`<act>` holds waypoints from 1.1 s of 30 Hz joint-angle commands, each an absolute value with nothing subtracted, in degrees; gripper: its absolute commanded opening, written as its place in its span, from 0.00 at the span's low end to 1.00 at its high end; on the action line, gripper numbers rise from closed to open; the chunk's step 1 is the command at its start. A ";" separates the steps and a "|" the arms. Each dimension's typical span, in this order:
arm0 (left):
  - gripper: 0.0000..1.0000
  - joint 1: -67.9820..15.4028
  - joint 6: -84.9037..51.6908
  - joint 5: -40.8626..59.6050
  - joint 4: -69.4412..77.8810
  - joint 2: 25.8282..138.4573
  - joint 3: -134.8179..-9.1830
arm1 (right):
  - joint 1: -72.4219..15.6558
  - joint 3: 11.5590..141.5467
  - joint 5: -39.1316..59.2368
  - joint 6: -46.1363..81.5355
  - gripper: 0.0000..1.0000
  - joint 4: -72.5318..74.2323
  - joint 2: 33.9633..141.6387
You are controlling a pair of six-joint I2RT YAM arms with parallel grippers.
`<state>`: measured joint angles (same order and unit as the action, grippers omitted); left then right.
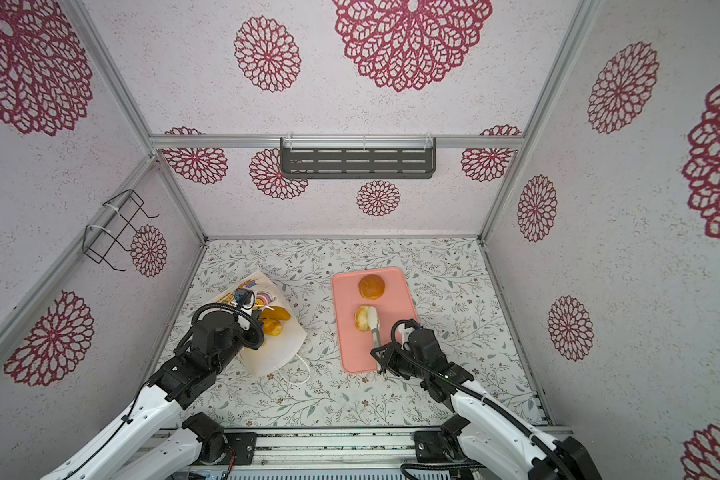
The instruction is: Take the fake bread out of the paper bag
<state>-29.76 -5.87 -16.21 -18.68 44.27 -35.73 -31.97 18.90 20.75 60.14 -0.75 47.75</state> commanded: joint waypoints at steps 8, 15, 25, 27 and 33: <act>0.00 -30.25 -6.07 -16.98 -17.91 44.56 -37.57 | -27.71 24.80 14.31 51.73 0.35 -26.07 40.48; 0.00 -30.42 -6.07 -17.11 -18.06 44.63 -37.53 | -26.94 28.01 10.43 49.21 0.48 -34.26 39.95; 0.00 -30.51 -6.08 -16.71 -17.76 45.09 -37.62 | -25.77 36.11 5.53 44.68 0.49 -44.79 40.38; 0.00 -30.53 -6.06 -16.71 -17.75 45.17 -37.62 | -25.76 37.24 6.12 44.00 0.46 -45.13 40.67; 0.00 -30.50 -6.06 -16.62 -17.67 45.18 -37.62 | -25.77 40.32 8.04 42.04 0.37 -45.72 42.26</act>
<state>-30.13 -5.87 -16.19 -18.76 45.06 -35.75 -26.02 38.20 7.75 44.47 -43.92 41.71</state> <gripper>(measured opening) 0.045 0.374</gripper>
